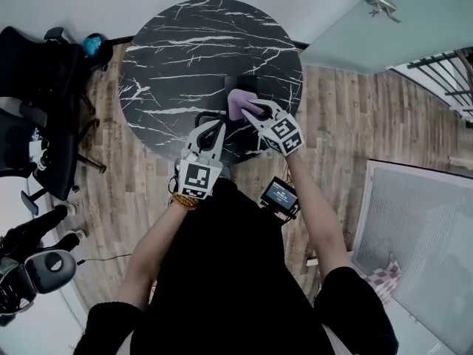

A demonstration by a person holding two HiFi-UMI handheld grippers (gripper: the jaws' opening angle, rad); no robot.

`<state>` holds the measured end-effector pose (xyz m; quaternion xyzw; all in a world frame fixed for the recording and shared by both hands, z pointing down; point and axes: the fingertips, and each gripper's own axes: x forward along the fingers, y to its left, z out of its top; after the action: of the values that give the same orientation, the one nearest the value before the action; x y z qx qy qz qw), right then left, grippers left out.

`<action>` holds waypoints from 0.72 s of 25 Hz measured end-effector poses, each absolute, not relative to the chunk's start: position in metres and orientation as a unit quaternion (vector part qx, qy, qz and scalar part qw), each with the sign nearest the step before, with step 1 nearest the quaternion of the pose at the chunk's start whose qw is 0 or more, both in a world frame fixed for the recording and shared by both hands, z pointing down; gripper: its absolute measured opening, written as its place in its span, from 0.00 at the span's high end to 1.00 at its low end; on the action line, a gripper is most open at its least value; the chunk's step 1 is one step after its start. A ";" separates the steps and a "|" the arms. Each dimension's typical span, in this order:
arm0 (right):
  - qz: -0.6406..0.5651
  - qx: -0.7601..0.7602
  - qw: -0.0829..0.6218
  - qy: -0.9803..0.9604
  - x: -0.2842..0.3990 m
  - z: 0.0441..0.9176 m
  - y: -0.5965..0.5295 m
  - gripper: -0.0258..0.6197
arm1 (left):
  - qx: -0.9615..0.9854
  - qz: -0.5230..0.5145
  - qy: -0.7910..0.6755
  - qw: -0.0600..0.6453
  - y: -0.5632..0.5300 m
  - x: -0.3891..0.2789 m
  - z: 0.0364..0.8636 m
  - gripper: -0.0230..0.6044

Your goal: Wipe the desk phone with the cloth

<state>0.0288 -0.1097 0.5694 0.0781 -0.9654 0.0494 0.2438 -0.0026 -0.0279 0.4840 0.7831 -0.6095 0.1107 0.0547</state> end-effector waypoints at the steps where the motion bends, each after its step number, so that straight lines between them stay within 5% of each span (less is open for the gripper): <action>1: 0.044 0.080 0.242 -0.966 0.027 0.564 -0.114 0.83 | 0.785 0.112 -0.607 0.052 -0.029 -0.002 0.483 0.94; 18: -0.033 0.253 0.197 -0.947 0.032 0.483 -0.157 0.83 | 0.844 0.124 -0.521 0.011 -0.052 -0.027 0.460 0.94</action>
<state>0.0319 -0.1570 0.4826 0.2530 -0.9466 -0.0334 0.1970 -0.0268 -0.0516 0.4596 0.8443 -0.5211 0.1243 0.0108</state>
